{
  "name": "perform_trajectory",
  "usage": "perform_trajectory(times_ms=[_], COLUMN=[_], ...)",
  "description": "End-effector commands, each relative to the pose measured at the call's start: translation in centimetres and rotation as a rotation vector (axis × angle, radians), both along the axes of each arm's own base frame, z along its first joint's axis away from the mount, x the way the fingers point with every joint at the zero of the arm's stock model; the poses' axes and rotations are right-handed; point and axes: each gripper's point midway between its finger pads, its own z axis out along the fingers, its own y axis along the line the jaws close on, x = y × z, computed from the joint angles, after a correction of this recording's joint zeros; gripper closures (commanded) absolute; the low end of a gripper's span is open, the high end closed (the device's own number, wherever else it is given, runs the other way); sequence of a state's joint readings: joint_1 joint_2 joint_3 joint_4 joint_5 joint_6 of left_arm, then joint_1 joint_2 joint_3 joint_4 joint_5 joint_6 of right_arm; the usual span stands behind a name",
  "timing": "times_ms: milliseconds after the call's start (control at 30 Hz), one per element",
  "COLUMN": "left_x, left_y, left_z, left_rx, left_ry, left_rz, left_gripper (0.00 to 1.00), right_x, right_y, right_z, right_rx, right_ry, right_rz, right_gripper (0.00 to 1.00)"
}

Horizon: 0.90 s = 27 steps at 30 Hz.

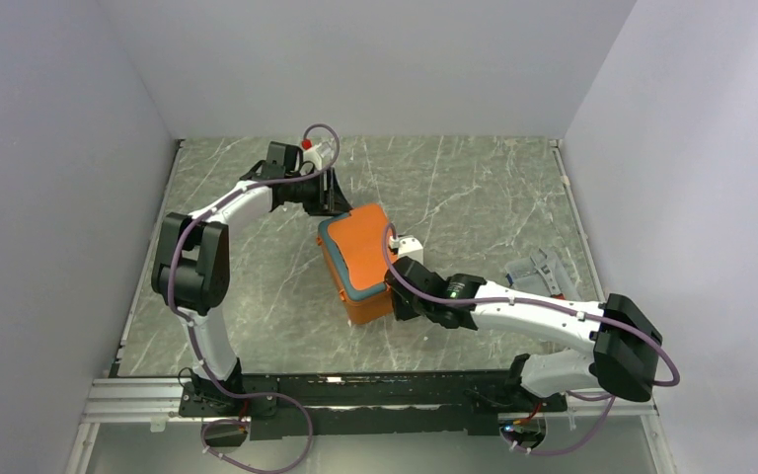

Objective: Organize the medicine kit

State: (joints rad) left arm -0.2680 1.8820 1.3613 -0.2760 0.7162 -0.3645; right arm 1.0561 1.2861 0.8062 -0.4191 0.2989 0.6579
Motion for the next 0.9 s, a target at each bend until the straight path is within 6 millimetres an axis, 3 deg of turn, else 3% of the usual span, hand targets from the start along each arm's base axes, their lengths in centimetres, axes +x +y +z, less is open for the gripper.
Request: perform_trajectory(times_ms=[0, 167, 267, 367, 433, 600, 867], left_x=[-1.5, 0.6, -0.1, -1.8, -3.1, -6.8, -11.3], left_y=[0.1, 5.6, 9.0, 10.6, 11.0, 11.3, 9.1], left_z=[1.9, 5.4, 7.3, 7.4, 7.0, 4.6, 1.5], left_rx=[0.037, 0.208, 0.305, 0.341, 0.351, 0.356, 0.241], left_ry=[0.006, -0.091, -0.145, -0.16, -0.151, -0.101, -0.004], left_rz=[0.015, 0.306, 0.465, 0.516, 0.514, 0.477, 0.357], left_gripper=[0.47, 0.46, 0.46, 0.48, 0.49, 0.6, 0.75], right_x=[1.5, 1.6, 2.2, 3.3, 4.3, 5.9, 8.5], right_y=[0.4, -3.1, -5.6, -7.2, -7.8, -7.1, -5.4], right_z=[2.1, 3.3, 4.5, 5.4, 5.9, 6.5, 6.1], right_rx=[0.054, -0.035, -0.075, -0.065, -0.048, -0.039, -0.013], right_ry=[-0.068, -0.106, -0.133, -0.156, -0.159, -0.162, -0.165], right_rz=[-0.027, -0.081, -0.14, -0.181, -0.199, -0.182, -0.149], right_gripper=[1.0, 1.0, 1.0, 1.0, 1.0, 1.0, 1.0])
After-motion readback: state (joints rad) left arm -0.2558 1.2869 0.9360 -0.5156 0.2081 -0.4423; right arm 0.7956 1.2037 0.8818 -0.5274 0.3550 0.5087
